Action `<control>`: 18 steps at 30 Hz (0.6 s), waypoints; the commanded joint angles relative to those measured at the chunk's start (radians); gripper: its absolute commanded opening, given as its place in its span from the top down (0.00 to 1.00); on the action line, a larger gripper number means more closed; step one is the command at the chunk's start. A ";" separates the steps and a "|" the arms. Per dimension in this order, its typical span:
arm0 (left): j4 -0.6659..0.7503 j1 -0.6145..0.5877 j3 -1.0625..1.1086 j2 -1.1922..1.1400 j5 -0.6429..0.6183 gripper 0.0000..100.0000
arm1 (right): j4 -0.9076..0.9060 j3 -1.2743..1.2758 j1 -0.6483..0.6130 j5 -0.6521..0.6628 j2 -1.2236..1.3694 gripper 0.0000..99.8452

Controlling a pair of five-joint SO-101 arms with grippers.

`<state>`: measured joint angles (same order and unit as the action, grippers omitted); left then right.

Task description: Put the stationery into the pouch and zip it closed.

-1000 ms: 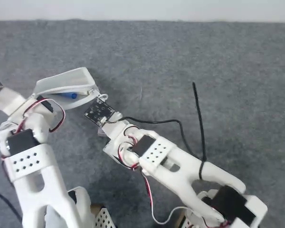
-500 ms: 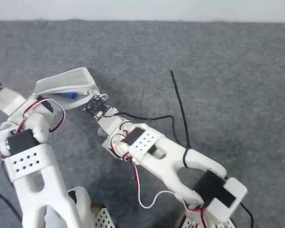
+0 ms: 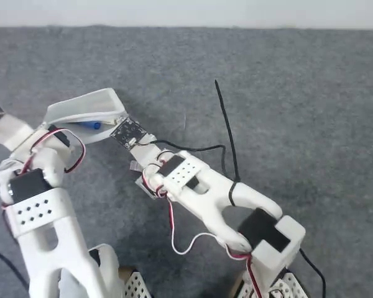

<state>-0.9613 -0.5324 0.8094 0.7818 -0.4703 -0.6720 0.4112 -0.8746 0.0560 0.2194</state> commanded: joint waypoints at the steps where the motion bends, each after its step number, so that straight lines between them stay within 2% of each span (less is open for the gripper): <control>1: 0.037 0.003 -0.022 0.014 -0.023 0.99 | -0.081 -0.115 0.019 0.011 0.024 0.81; 12: 0.035 0.003 -0.022 0.014 -0.020 0.99 | -0.154 -0.181 0.019 0.037 0.081 0.82; 17: 0.034 0.003 -0.022 0.014 -0.020 0.99 | -0.154 -0.181 0.019 0.094 0.084 0.99; 18: 0.034 0.003 -0.022 0.014 -0.020 0.99 | -0.154 -0.181 0.019 0.094 0.081 1.00</control>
<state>-0.9613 -0.5355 0.8109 0.7818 -0.4703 -0.8117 0.2762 -0.8684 0.1220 0.3099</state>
